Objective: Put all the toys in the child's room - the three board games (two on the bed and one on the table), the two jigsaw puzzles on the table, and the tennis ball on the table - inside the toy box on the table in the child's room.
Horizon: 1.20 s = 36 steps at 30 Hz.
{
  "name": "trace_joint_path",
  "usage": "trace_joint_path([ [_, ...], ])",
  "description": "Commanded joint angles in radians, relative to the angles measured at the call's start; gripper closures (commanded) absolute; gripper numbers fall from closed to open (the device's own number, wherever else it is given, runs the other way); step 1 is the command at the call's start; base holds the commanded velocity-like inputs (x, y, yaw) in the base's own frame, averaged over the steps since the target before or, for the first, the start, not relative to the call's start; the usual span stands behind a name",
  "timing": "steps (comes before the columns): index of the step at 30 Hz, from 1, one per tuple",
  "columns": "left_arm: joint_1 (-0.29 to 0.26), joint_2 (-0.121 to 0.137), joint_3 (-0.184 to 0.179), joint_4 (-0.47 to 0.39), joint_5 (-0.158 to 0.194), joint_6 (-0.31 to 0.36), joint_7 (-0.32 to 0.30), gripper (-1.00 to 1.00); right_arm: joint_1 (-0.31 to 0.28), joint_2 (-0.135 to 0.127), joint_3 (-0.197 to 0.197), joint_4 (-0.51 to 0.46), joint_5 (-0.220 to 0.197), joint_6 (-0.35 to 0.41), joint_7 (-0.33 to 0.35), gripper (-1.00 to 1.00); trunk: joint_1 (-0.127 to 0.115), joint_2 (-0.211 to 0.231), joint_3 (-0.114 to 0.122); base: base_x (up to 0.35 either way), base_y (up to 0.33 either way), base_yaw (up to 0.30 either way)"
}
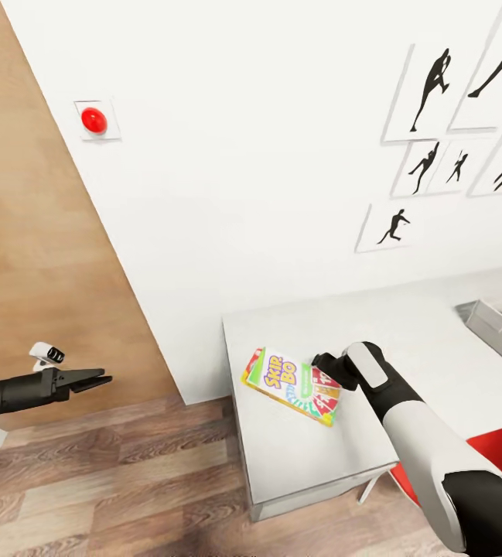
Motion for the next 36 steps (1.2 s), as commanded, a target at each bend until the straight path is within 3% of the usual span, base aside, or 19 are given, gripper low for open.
trace_joint_path([
  [1,-0.001,0.000,0.000,0.000,0.000,0.011,-0.004,-1.00,-0.001,-0.001,0.007,-0.002,-0.010,0.001,-0.010,-1.00,0.000,-0.002,-0.002,-0.044,0.093,0.000],
  [36,-0.001,0.000,0.000,0.000,0.000,0.011,-0.004,-1.00,-0.001,-0.001,0.009,-0.002,-0.009,0.001,-0.010,-1.00,0.000,-0.002,-0.002,-0.016,0.083,0.000],
])
